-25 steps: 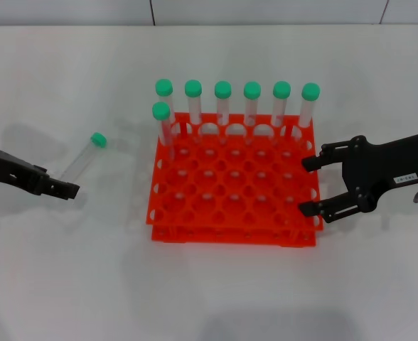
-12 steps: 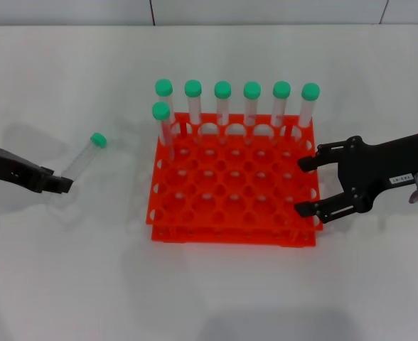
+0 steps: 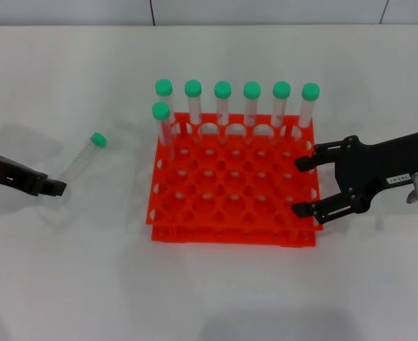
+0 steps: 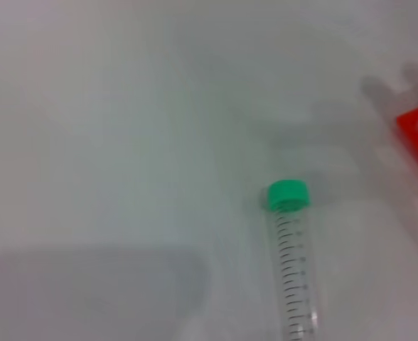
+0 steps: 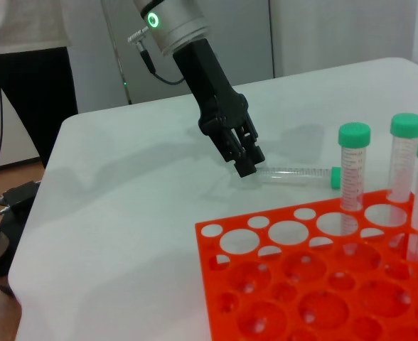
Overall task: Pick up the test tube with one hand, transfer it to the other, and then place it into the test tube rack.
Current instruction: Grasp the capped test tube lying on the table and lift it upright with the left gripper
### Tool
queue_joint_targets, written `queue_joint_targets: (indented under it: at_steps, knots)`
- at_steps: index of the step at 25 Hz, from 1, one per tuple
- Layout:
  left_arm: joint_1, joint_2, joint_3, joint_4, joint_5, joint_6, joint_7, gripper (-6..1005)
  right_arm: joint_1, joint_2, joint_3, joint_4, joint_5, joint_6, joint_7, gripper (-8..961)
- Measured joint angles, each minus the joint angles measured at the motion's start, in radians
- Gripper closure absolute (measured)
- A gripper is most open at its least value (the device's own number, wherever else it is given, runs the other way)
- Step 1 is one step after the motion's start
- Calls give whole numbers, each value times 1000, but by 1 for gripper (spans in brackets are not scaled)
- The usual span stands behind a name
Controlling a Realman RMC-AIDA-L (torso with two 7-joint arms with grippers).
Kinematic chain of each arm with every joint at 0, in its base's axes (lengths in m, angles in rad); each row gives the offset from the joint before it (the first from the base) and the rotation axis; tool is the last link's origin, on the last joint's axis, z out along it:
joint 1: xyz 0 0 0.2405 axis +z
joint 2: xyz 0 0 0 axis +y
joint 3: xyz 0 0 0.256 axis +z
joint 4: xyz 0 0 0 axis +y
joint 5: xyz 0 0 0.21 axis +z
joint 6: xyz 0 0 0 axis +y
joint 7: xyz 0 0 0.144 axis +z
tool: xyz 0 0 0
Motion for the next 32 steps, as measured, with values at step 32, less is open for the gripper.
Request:
queue_joint_targets:
  at_steps: [32]
  knots:
    - [-71,7,11,-91,42,-34,-35,597,2,11,-1,-18,-1,0,5,149]
